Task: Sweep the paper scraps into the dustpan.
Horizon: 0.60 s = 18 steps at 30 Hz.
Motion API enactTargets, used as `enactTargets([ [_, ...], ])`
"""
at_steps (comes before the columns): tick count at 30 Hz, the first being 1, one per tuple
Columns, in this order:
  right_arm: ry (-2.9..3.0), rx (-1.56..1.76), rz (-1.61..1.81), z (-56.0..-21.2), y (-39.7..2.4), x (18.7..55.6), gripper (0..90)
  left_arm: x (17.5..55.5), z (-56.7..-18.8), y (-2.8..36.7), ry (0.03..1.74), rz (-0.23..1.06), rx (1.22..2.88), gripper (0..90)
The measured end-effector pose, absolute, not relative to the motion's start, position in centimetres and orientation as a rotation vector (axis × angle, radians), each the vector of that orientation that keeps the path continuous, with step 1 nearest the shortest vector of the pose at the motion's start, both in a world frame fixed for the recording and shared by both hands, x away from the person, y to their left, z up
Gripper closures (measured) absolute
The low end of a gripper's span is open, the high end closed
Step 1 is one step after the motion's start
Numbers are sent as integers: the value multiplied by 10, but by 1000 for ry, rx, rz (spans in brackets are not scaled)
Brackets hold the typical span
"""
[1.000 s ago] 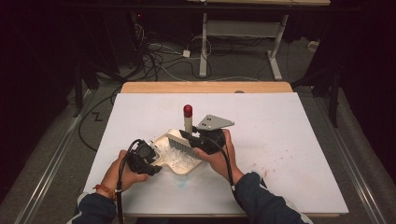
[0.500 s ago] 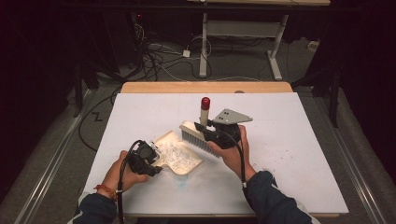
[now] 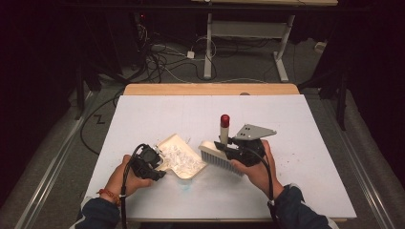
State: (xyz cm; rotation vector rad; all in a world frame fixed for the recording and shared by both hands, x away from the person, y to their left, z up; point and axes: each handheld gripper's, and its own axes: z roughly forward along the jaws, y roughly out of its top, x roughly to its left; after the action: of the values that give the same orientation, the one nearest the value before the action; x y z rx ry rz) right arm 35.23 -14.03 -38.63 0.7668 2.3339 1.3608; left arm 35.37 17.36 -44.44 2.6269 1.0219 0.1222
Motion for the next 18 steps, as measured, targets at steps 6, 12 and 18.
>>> enactTargets([
  [6, 2380, 681, 1397, -384, -124, 344, 711, 354, -444, 173, 1026, 115, 2626, 626],
  [12, 2348, 658, 1377, -379, -118, 344, 711, 354, -444, 173, 1025, 115, 2624, 625],
  [18, 2276, 709, 1415, -368, -133, 356, 710, 354, -445, 173, 1026, 114, 2623, 625],
])
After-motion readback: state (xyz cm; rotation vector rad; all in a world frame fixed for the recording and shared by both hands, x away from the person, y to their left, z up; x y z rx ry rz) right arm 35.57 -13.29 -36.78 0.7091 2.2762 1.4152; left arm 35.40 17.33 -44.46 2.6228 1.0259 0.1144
